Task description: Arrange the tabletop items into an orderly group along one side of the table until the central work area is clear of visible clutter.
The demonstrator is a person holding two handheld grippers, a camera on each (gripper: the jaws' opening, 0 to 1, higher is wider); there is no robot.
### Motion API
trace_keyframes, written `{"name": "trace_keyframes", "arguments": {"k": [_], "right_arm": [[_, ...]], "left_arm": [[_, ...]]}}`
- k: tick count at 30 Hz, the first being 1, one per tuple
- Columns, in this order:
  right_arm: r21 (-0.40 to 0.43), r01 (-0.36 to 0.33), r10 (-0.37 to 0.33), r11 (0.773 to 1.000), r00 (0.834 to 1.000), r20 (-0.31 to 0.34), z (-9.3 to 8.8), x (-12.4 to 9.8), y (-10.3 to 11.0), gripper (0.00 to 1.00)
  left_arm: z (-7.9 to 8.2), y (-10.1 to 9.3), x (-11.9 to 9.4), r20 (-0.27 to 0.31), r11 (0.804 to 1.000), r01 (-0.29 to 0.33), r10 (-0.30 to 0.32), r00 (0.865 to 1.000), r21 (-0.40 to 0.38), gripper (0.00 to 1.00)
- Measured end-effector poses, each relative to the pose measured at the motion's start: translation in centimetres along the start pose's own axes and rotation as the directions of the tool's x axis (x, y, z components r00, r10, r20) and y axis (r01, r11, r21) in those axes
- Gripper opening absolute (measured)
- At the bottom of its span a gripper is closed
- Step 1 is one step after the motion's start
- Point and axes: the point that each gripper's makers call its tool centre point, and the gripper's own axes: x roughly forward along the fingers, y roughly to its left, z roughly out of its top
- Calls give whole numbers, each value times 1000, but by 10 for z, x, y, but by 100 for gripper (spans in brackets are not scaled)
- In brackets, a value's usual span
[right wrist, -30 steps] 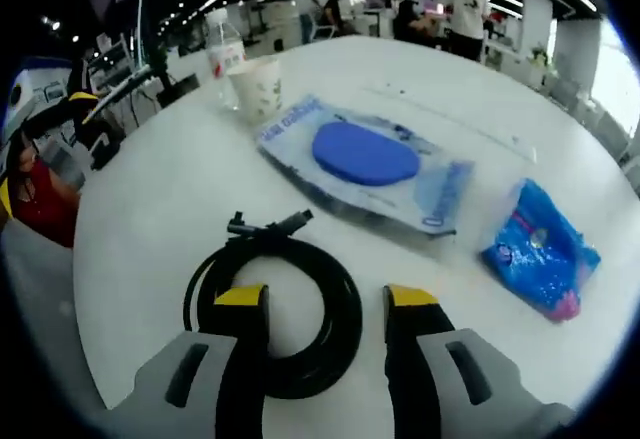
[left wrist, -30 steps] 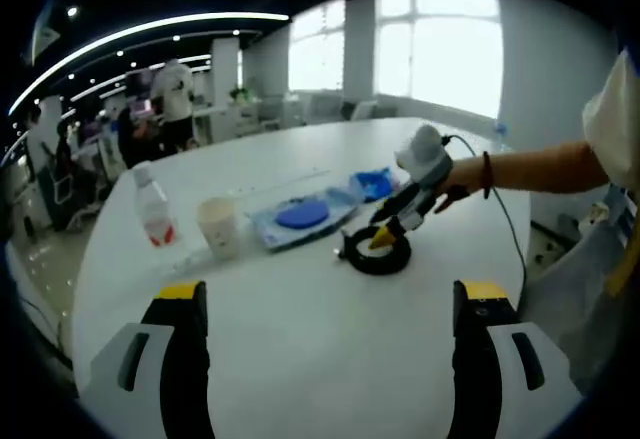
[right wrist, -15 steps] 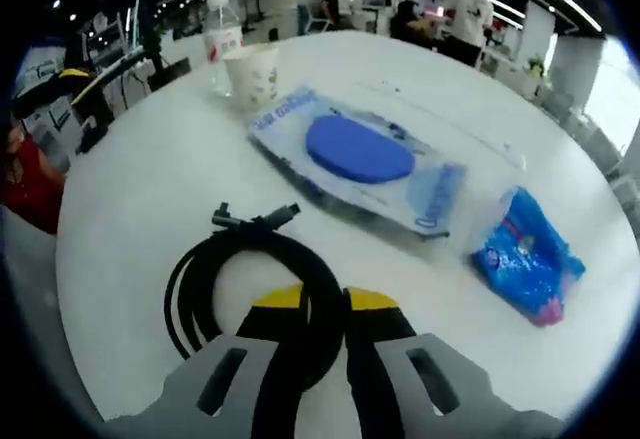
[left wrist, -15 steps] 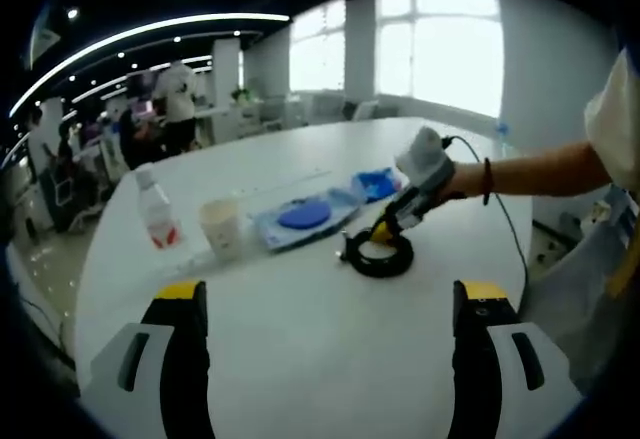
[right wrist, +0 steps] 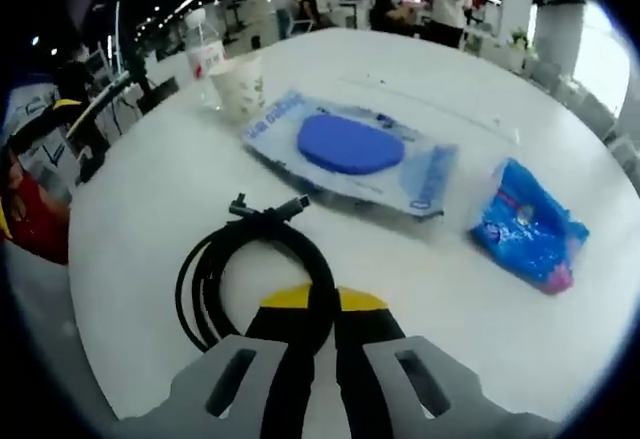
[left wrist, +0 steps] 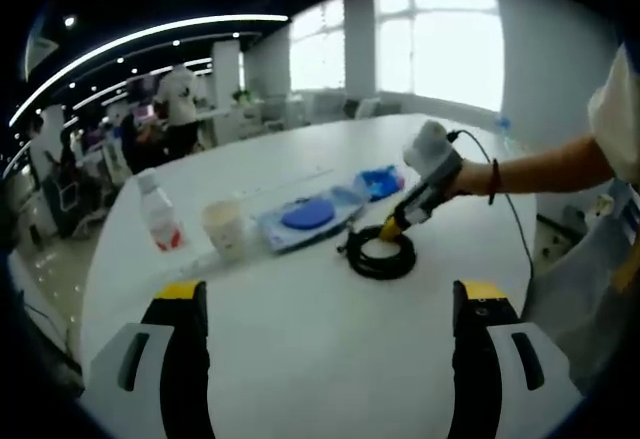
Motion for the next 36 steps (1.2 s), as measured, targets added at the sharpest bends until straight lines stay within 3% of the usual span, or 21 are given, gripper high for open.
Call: {"name": "trace_keyframes", "arguments": {"k": [9,17,27,36], "right_arm": [[114,-49,44,992,998,48,10,-25,3,3],[160,-10,-4,987,996,88,12,-50,-10,3],[230,5,-30,973,994,105,0,-69,-33,3],[255,35,-56,966,995,77,-15,-74,-56,3]], "left_arm": [[-1,0,0,-8,1000,-3,3,1000,1,99],[1,0,0,-1,1000,-7,7,1000,10,99],[1,-2,1,-8,1000,-3,3,1000,19,99],[-1,-5,2,-21,999,7,-7,1000,35,99]]}}
